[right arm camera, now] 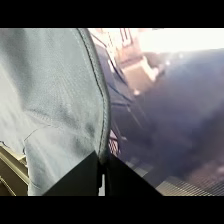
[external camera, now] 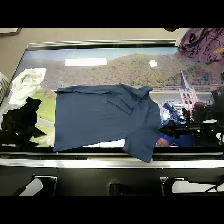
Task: Fold the clothes and pants, and hang the long-sleeved shirts on hangers.
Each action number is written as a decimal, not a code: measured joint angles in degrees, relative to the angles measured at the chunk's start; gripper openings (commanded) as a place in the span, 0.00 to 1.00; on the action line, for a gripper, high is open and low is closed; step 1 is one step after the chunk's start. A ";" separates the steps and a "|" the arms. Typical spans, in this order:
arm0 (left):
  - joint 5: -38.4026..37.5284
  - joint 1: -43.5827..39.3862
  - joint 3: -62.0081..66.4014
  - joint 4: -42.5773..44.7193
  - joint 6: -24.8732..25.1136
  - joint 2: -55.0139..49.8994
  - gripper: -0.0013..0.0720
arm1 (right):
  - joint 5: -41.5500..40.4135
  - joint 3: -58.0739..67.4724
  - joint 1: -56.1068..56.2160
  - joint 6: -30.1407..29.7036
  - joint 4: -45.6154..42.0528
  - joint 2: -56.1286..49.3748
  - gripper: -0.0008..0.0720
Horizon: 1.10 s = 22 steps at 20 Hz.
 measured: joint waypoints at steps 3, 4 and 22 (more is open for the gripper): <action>1.05 1.75 -6.05 -3.87 3.87 0.90 1.00 | -0.04 0.00 0.00 0.83 0.07 0.00 0.05; 1.27 2.05 -7.30 -4.42 4.76 1.03 1.00 | -0.04 0.00 0.00 1.27 0.11 0.00 0.05; 6.45 -3.87 -11.13 -7.67 8.37 -5.51 0.07 | 0.98 -0.07 0.00 2.93 -0.13 1.27 0.05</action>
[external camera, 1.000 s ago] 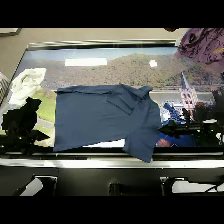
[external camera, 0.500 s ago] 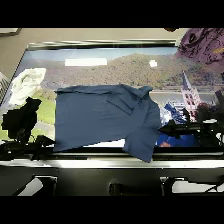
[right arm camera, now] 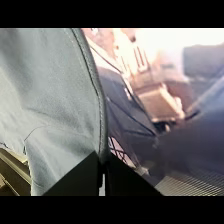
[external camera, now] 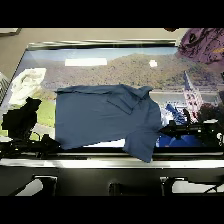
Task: Fold the clothes and pants, and hang the long-sleeved shirts on hangers.
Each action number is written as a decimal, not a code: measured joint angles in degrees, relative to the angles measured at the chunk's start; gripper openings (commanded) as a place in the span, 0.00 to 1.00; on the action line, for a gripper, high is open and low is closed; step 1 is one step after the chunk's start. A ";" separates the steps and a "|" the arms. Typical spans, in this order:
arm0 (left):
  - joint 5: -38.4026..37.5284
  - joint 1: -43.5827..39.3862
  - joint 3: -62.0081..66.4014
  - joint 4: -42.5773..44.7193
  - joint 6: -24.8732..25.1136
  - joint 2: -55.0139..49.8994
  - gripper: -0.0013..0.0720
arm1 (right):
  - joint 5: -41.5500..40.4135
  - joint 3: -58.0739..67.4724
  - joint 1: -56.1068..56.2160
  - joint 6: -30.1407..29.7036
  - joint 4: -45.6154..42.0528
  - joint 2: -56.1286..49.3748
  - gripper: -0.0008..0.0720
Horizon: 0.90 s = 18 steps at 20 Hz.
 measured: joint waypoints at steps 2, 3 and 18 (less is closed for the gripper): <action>1.53 -0.76 -0.02 0.28 -0.09 -0.07 0.04 | 0.26 0.00 0.00 0.00 0.02 0.00 0.05; 1.75 -0.98 0.07 0.11 -0.26 -0.11 0.04 | 0.39 0.00 0.00 0.00 0.04 0.00 0.05; 8.35 -16.87 39.82 3.10 -5.16 -0.15 0.04 | -7.54 37.33 27.74 11.10 -19.19 9.51 0.04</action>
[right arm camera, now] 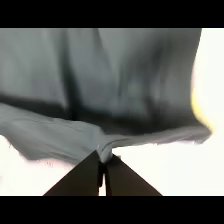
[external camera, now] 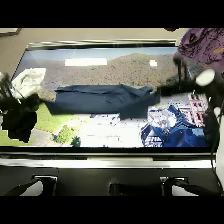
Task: Fold the clothes and pants, and hang the long-sleeved shirts on hangers.
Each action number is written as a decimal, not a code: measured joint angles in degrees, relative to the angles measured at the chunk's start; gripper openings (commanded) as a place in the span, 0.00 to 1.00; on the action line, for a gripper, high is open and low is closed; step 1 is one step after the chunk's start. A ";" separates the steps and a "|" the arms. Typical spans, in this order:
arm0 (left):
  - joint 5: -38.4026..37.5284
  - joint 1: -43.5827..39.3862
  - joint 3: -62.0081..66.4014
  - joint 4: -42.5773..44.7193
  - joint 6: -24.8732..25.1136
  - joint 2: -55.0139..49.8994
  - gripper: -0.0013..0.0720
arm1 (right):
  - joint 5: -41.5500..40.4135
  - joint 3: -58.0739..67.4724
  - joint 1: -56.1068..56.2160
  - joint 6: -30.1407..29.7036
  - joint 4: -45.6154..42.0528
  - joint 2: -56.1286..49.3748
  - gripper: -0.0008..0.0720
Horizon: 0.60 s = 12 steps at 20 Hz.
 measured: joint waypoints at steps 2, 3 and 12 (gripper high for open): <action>0.90 -2.45 12.85 3.76 -2.82 0.07 0.04 | -0.55 14.29 4.68 4.02 -8.50 0.35 0.04; 0.81 -3.37 19.69 6.19 -4.46 0.13 0.04 | -0.66 21.35 6.73 5.53 -12.22 0.72 0.04; -4.63 -5.90 52.46 28.33 -18.01 12.76 0.04 | -2.54 39.19 15.50 14.21 -29.88 22.36 0.04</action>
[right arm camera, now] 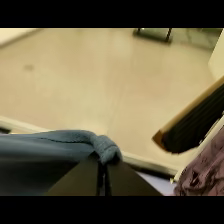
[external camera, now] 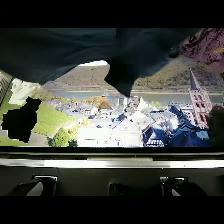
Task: Fold the clothes and pants, and hang the long-sleeved shirts on hangers.
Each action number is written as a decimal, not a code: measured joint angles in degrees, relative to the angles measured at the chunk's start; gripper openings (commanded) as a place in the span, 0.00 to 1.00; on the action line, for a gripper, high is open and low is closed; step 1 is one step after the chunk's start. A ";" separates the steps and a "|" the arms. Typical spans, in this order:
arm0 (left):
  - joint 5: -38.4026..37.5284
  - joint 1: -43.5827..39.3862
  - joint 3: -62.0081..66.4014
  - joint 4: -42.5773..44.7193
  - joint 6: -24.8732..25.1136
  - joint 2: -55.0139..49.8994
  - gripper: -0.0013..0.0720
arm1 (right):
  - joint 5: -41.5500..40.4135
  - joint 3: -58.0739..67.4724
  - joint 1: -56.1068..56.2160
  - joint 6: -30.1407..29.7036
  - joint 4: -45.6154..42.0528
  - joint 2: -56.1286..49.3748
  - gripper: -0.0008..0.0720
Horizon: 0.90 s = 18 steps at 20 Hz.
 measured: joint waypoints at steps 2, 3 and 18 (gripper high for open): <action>-1.90 -0.07 -0.55 3.56 -1.90 3.80 0.04 | 0.20 0.20 0.31 1.86 -0.70 3.76 0.04; -2.73 -0.11 -0.96 4.79 -2.51 5.09 0.04 | 0.57 0.22 0.39 2.71 -0.94 4.74 0.05; -4.17 -3.30 -13.33 -1.60 3.45 -31.28 0.04 | 4.39 -10.19 0.37 7.52 -2.71 -28.57 0.05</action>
